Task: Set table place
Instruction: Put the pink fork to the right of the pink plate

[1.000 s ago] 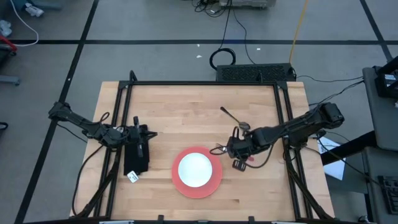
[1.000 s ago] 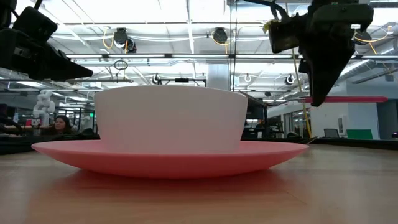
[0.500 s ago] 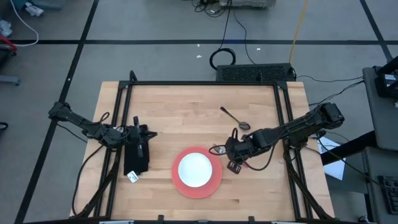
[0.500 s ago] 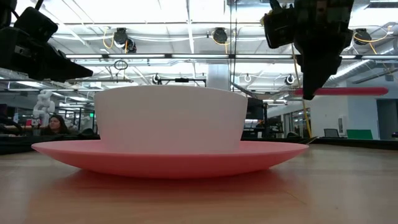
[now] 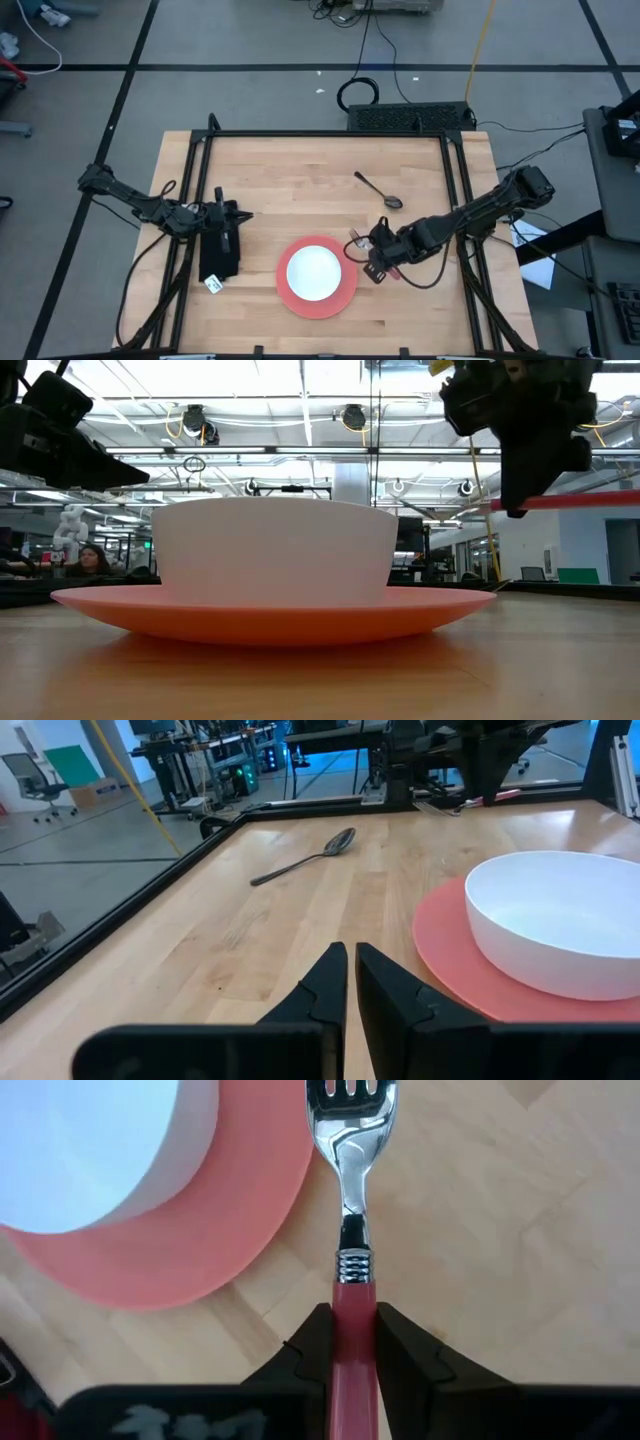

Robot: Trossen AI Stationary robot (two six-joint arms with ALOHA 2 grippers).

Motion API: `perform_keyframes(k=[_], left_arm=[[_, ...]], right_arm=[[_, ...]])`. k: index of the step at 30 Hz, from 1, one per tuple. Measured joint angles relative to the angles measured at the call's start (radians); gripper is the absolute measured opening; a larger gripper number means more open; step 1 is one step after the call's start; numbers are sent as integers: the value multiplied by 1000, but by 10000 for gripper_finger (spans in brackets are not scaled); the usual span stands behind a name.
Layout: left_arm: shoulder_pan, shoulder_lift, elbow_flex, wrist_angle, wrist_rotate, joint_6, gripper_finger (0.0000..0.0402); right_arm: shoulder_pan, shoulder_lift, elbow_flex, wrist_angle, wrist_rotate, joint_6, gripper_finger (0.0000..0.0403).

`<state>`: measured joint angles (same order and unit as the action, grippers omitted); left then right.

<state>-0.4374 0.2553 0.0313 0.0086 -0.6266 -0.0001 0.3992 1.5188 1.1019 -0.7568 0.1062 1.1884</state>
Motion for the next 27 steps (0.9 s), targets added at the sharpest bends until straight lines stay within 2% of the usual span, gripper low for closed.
perform_keyframes(k=[11,27], left_arm=[[0,0,0,0,0,47,31],[0,0,0,0,-2,78,31]], right_arm=[[36,12,0,32,58,163,41],[46,132,0,109,55,226,41]])
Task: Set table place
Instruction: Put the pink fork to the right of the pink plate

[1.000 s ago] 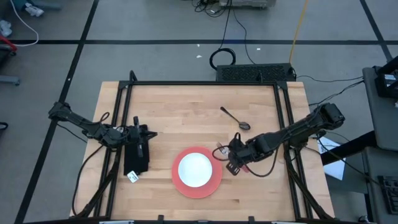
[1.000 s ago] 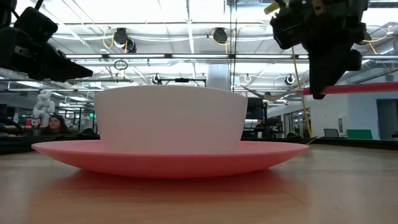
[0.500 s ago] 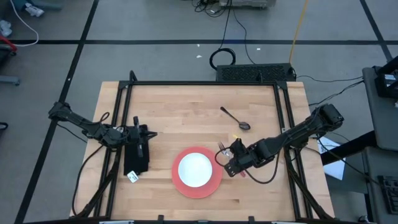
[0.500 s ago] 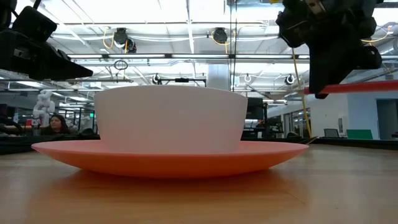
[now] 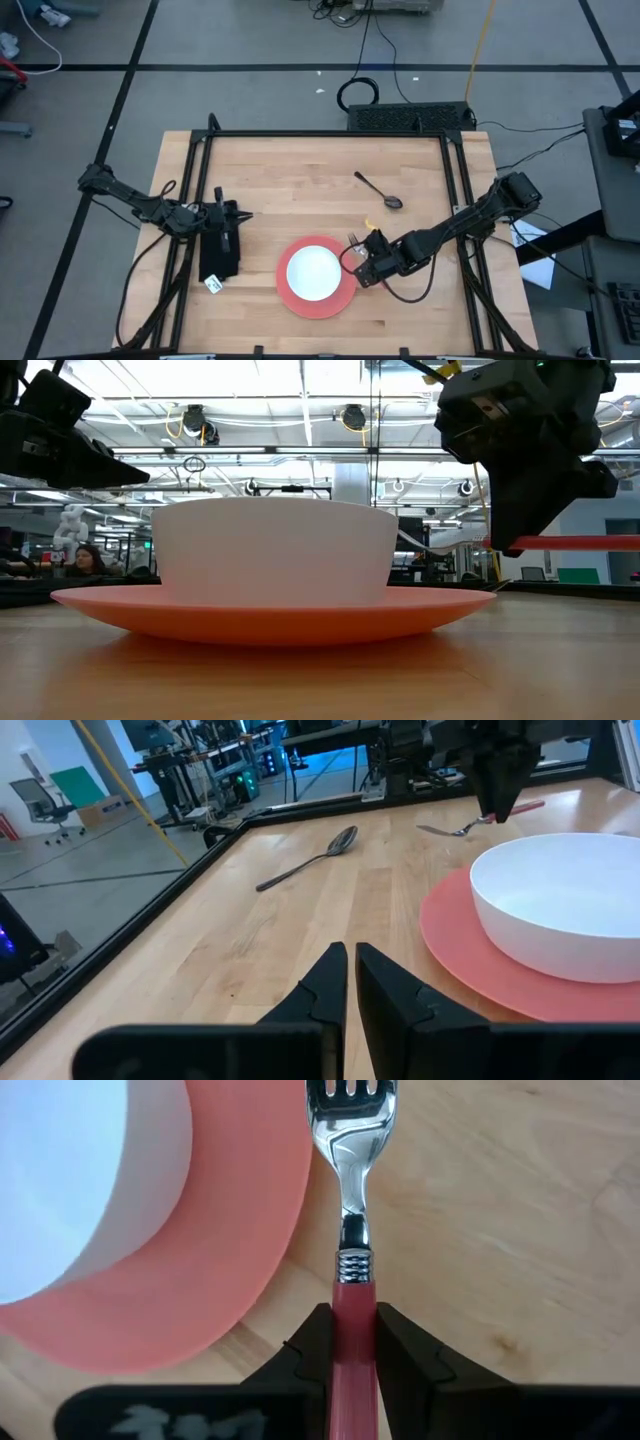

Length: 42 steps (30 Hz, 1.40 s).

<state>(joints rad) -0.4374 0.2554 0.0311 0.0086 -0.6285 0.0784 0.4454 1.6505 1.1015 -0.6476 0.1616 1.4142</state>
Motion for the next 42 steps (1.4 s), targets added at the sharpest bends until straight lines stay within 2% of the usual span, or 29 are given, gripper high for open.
perform_keyframes(k=[8,20,30,34,42], left_arm=[[0,0,0,0,0,7,31],[0,0,0,0,0,24,31],[0,0,0,0,0,19,31],[0,0,0,0,0,21,31],[0,0,0,0,0,21,31]], right_arm=[[-7,0,0,0,7,29,41],[57,0,0,-37,123,183,41],[69,0,0,-29,127,202,41],[109,0,0,-34,131,261,41],[179,10,-3,-59,204,415,41]])
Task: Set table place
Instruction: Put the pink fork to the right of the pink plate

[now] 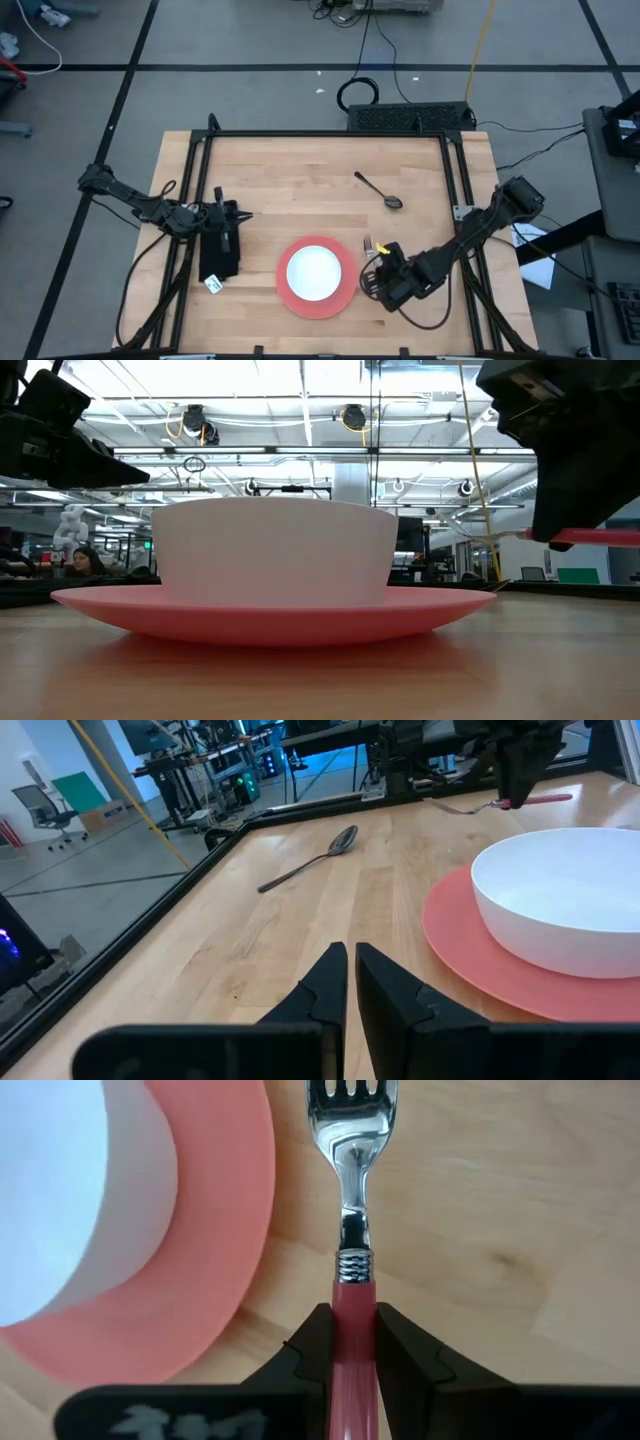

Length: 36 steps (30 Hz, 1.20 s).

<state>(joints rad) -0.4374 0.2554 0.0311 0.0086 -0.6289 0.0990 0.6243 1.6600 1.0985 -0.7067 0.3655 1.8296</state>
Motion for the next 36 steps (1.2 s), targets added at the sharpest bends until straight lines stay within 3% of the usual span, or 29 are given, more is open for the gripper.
perform_keyframes(k=[15,36], left_arm=[[0,0,0,0,0,1,31],[0,0,0,0,0,1,31]], right_arm=[[4,94,-2,43,-5,92,41],[-44,103,-2,45,-33,123,41]])
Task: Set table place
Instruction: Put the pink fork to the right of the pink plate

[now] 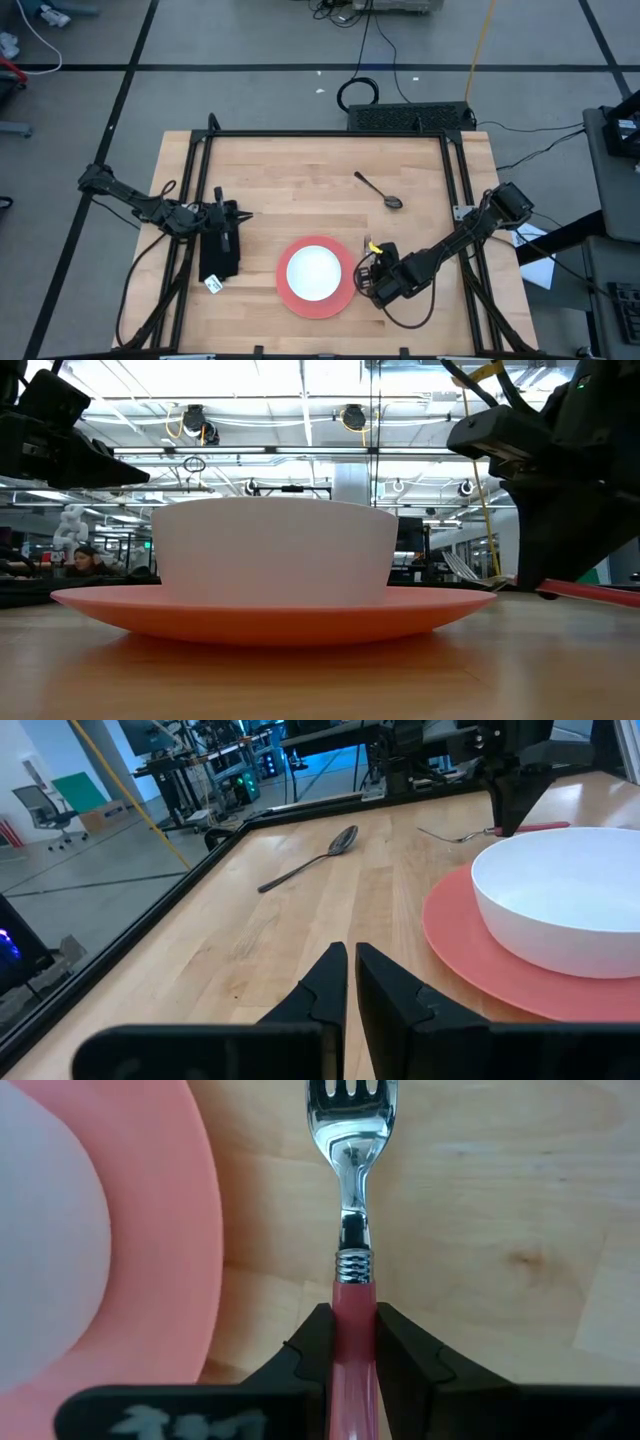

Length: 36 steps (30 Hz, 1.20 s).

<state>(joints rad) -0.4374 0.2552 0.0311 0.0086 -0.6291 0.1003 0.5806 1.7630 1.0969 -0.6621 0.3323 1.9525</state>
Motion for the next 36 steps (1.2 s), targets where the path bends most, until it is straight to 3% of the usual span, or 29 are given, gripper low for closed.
perform_keyframes(k=[18,27,36], left_arm=[[0,0,0,0,0,-8,31],[0,0,0,0,0,-17,31],[0,0,0,0,0,-8,31]], right_arm=[[-4,0,-2,3,-33,3,41],[-8,-7,-122,177,-48,27,41],[-9,-5,-136,189,-57,35,41]])
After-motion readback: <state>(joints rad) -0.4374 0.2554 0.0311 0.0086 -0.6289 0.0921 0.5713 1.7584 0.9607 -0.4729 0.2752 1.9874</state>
